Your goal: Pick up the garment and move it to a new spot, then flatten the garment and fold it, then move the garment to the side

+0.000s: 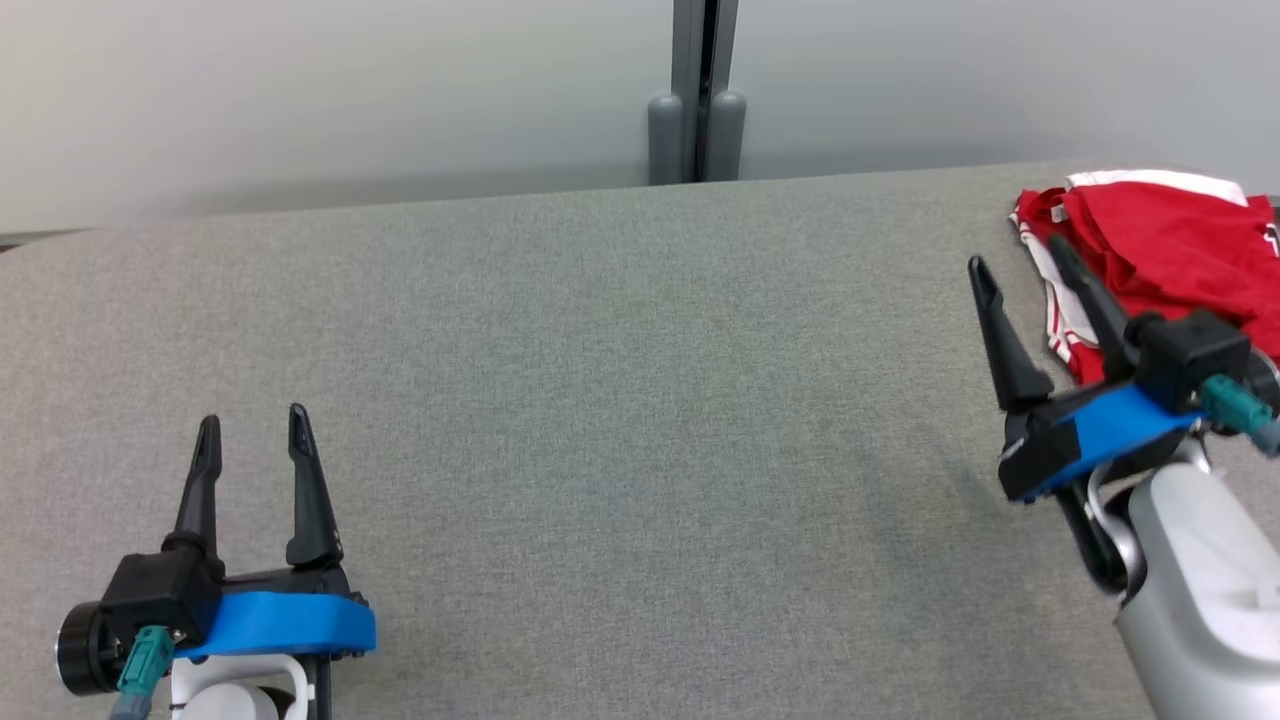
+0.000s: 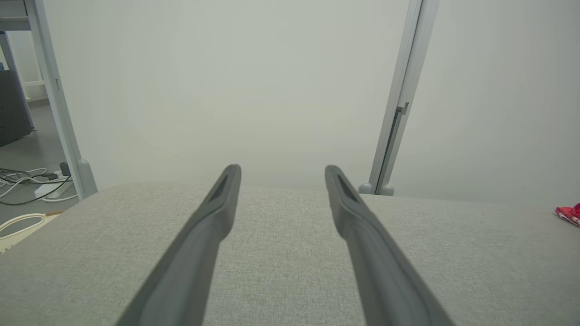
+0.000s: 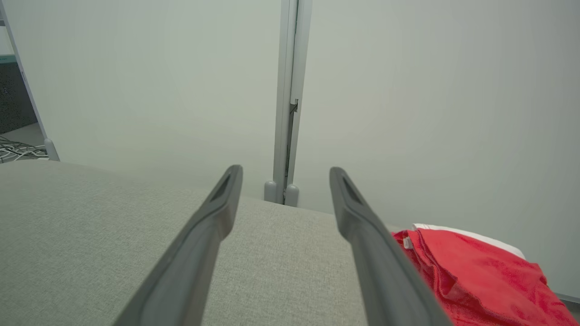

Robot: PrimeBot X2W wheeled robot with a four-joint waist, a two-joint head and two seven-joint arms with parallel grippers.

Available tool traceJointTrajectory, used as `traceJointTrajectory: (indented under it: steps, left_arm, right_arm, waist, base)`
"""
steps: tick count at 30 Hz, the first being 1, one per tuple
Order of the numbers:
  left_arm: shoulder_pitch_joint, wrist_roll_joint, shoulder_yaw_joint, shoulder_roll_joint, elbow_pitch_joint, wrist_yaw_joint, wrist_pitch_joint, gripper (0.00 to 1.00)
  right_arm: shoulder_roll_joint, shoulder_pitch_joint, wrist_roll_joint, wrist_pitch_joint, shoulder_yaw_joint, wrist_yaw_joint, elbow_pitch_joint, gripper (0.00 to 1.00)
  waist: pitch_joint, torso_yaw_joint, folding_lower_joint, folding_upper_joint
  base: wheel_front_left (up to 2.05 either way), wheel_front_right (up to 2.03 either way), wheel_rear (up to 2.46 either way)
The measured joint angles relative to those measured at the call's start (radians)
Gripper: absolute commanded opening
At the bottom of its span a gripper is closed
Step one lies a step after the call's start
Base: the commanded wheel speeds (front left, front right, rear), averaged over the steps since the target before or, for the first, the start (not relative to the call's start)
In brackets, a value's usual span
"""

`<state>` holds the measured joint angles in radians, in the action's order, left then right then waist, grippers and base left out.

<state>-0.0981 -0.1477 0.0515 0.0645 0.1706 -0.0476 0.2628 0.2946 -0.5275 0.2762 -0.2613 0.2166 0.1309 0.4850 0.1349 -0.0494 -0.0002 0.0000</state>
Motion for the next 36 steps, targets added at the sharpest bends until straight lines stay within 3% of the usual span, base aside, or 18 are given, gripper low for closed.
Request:
traceJointTrajectory:
  steps: [8,18,36]
  left_arm:
    - [0.024,-0.010,-0.018,-0.008,0.016,0.002,0.000,1.00]
    - [0.055,-0.015,-0.025,-0.011,0.034,0.007,0.000,1.00]
    - [0.054,-0.002,-0.045,-0.012,0.066,-0.003,0.000,1.00]
  right_arm:
    - [-0.046,0.147,-0.012,0.000,-0.056,0.000,-0.075,1.00]
    - [-0.155,0.312,-0.074,0.000,-0.172,0.000,-0.135,1.00]
    - [-0.235,0.453,-0.128,0.058,-0.257,0.000,-0.304,1.00]
  waist:
    - [-0.059,-0.011,0.0001,0.0000]
    - [-0.106,-0.008,0.0001,0.0000]
    - [-0.112,0.014,0.0002,0.0000]
  base:
    - [0.00,0.00,0.00]
    - [0.00,0.00,0.00]
    - [0.00,0.00,0.00]
